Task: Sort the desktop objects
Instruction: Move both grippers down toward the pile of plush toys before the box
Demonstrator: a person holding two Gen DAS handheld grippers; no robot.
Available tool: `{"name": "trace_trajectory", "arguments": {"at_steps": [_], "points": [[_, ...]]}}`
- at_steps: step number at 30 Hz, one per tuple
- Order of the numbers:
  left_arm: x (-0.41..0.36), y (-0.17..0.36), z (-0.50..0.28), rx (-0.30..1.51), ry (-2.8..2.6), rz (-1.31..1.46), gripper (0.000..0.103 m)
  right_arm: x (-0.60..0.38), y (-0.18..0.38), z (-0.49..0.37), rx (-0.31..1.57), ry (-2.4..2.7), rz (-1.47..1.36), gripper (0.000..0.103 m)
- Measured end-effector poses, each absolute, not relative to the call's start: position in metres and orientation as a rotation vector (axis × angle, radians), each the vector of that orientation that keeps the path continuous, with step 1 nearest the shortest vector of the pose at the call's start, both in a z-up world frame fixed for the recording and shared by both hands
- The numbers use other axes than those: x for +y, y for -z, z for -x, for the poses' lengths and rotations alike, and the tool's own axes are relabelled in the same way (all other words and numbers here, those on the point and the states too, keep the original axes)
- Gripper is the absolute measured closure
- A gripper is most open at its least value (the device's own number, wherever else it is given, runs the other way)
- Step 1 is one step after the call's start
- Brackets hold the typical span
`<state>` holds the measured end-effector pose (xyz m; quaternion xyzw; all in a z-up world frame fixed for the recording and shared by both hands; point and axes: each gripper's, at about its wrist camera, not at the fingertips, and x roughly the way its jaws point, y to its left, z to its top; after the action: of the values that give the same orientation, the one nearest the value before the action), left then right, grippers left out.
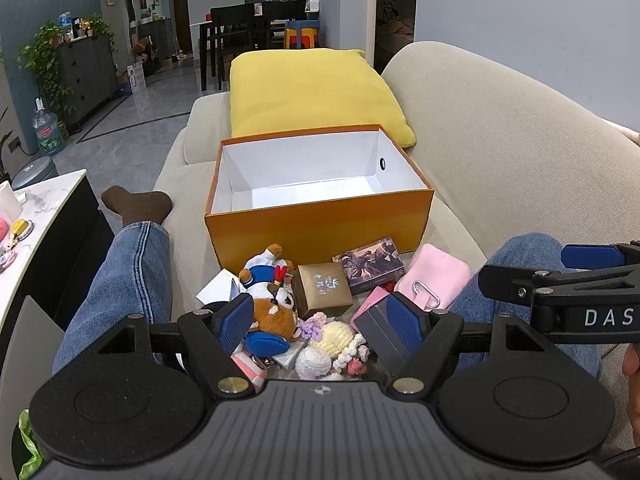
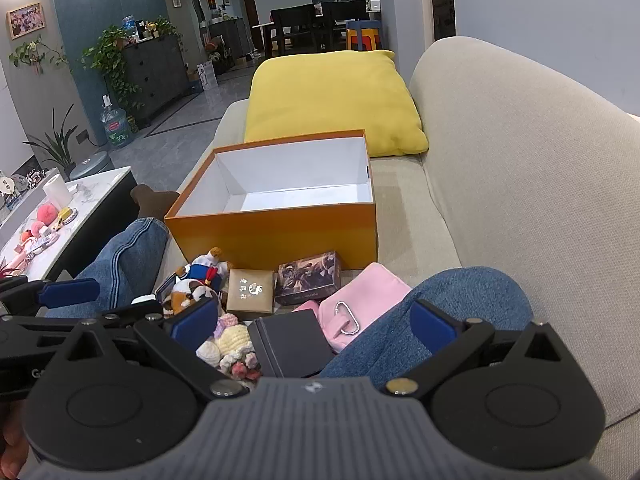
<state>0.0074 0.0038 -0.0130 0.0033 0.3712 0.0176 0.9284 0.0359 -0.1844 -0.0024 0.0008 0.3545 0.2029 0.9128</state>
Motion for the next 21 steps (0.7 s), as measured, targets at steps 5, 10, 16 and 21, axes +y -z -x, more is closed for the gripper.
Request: {"name": "trace_trajectory", "arguments": {"at_steps": [5, 10, 16, 21], "points": [[0.008, 0.014, -0.006, 0.763, -0.038, 0.002, 0.016, -0.185, 0.004, -0.037, 0.733, -0.412, -0.009, 0.001], [0.012, 0.013, -0.005, 0.770, -0.037, 0.002, 0.016, -0.187, 0.007, -0.039, 0.740, -0.410, -0.013, 0.001], [0.021, 0.019, -0.005, 0.799, -0.050, 0.025, 0.021, -0.185, 0.015, -0.046, 0.767, -0.436, -0.011, 0.017], [0.032, 0.025, -0.003, 0.833, -0.063, 0.032, 0.032, -0.171, 0.029, -0.053, 0.828, -0.492, 0.024, 0.029]]}}
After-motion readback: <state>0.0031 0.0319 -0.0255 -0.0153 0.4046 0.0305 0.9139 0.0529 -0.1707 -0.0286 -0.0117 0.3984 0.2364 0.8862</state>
